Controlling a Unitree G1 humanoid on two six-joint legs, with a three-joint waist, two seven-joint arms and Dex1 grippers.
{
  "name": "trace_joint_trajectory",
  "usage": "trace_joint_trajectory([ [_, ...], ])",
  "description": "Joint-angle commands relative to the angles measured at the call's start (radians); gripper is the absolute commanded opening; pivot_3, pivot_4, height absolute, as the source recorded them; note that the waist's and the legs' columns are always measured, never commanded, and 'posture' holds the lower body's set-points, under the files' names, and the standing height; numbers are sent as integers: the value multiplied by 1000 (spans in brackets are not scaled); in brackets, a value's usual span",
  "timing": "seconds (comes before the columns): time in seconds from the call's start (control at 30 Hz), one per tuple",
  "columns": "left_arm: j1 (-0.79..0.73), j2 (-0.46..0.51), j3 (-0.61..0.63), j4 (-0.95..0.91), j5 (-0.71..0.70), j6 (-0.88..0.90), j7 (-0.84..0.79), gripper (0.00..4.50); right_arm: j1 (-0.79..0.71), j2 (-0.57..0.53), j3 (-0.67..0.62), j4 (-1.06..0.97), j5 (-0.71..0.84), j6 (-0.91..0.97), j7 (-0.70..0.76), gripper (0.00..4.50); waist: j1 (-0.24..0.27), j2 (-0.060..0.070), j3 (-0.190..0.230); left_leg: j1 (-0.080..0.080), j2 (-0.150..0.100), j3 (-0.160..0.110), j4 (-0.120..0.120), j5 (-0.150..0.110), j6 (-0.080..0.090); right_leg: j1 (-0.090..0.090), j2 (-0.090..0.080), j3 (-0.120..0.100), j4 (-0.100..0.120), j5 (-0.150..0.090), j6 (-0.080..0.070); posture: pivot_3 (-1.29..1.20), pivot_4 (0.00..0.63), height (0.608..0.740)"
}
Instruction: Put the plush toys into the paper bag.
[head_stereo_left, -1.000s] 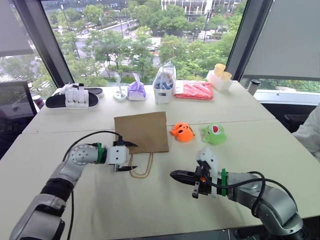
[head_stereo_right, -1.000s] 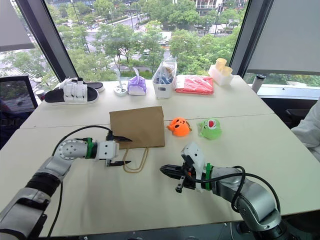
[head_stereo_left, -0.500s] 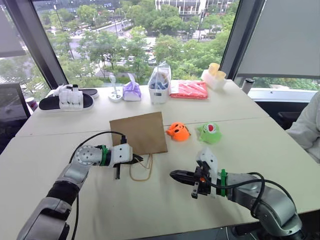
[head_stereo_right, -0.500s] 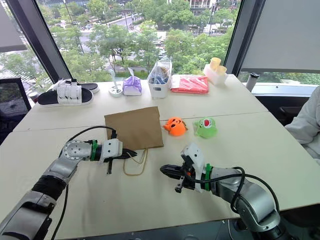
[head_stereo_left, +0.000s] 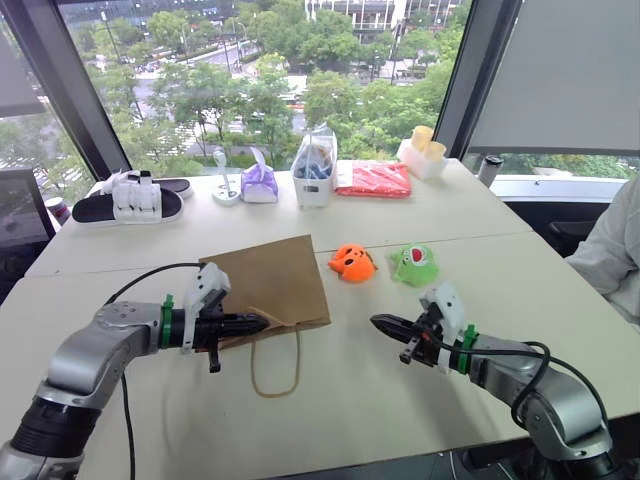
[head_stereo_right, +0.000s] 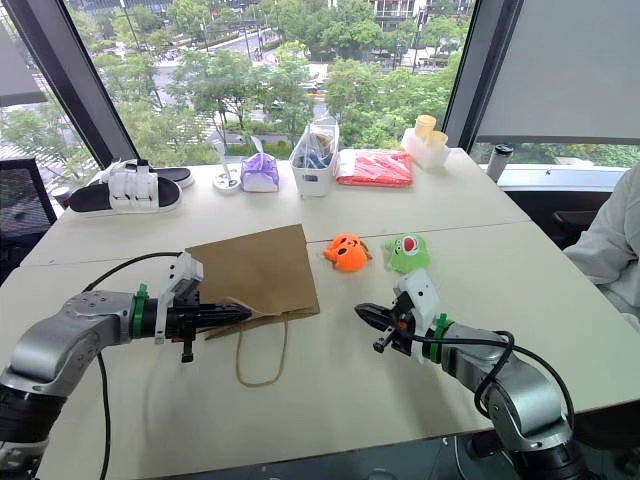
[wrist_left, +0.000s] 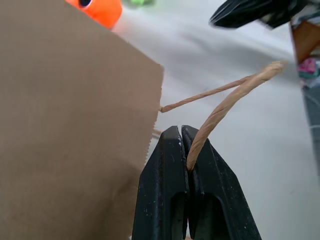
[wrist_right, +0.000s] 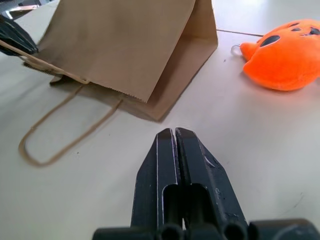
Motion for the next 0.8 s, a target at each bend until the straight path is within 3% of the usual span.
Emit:
trace_joint_trajectory([
  [0.03,-15,-26,28,-19,-14,16,63,8,-11,29,58,-81,20,-2,21,0,0,0,0,0,0,0,0,0,0,0,0,0,0,0,0,0,150,740],
  [0.33,-108,-118,115,-23,-190,183,178,8,-74,250,271,29,-143,-120,-91,0,-1,0,0,0,0,0,0,1,-2,-1,0,0,1,0,0,0,150,740],
  [0.63,-140,-127,162,-62,-339,327,254,8,-163,375,313,296,-308,-321,-136,0,-3,0,0,0,0,0,0,5,-9,-2,0,1,2,0,-1,0,150,740],
  [0.8,-147,-193,190,-76,-433,381,346,8,-258,463,317,511,-372,-471,-143,0,-7,0,0,0,0,0,-1,6,-11,-3,1,1,2,1,-2,0,150,740],
])
